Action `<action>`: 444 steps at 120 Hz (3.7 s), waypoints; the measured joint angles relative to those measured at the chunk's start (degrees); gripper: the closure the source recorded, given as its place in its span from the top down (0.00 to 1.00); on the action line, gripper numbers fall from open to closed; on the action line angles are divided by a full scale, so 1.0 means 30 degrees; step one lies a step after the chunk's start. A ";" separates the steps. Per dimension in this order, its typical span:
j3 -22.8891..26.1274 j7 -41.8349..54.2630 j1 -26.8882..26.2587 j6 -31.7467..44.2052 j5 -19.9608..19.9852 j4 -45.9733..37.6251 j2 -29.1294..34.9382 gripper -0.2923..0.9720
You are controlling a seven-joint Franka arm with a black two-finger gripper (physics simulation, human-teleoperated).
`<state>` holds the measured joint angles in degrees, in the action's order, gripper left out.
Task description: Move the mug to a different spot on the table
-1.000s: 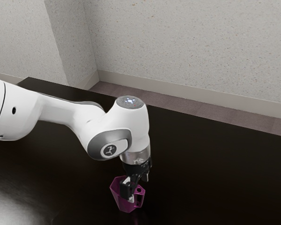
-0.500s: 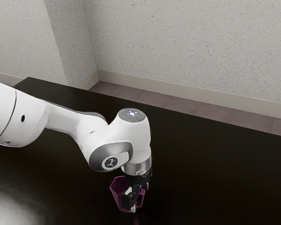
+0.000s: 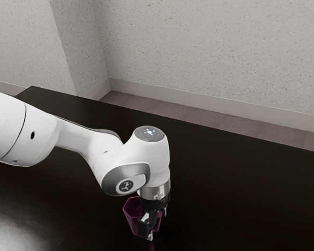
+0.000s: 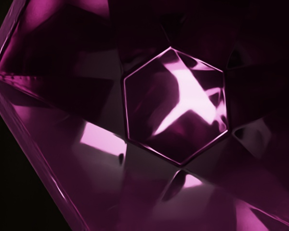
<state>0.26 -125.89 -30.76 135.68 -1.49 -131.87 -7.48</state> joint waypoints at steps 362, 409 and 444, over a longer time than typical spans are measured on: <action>-0.2083 0.7739 0.3890 -0.1617 -1.1097 0.5089 -0.4877 0.16; -0.2026 0.7550 0.3785 -0.0385 -1.0527 0.3679 -0.3867 0.65; -0.1847 0.6150 0.3717 0.0231 -0.9976 0.2244 -0.2826 0.74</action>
<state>-5.28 -107.44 -19.61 136.37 -31.42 -125.13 -15.96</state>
